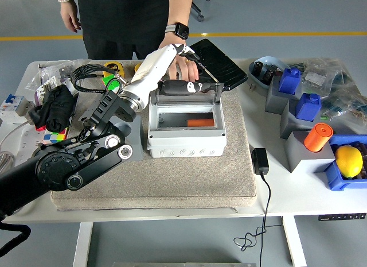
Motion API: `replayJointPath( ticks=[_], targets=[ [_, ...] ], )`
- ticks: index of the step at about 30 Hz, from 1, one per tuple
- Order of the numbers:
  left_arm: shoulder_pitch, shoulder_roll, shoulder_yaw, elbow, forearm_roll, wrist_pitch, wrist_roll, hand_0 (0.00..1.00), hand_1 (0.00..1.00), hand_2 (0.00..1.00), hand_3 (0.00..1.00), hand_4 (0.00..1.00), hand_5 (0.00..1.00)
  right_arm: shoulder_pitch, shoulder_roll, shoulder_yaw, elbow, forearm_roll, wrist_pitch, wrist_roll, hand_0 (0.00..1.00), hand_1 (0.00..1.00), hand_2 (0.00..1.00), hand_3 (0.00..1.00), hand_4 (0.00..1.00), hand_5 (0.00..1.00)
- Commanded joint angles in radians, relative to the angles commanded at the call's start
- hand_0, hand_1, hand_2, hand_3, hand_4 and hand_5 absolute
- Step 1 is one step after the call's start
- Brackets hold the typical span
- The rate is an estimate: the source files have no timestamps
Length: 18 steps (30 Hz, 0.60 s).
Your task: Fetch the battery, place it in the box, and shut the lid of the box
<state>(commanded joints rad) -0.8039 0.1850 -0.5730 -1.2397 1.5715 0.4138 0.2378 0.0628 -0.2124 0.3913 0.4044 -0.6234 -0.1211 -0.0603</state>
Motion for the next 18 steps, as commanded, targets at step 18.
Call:
replayJointPath(
  ticks=[18],
  targets=[
    [-0.031, 0.021, 0.018, -0.089, 0.060, -0.276, 0.242, 0.524, 0.564, 0.583, 0.625, 0.995, 0.522, 0.000, -0.001, 0.006, 0.004, -0.006, -0.001, 0.000, 0.593, 0.605, 0.579, 0.556, 0.927, 0.444]
  ],
)
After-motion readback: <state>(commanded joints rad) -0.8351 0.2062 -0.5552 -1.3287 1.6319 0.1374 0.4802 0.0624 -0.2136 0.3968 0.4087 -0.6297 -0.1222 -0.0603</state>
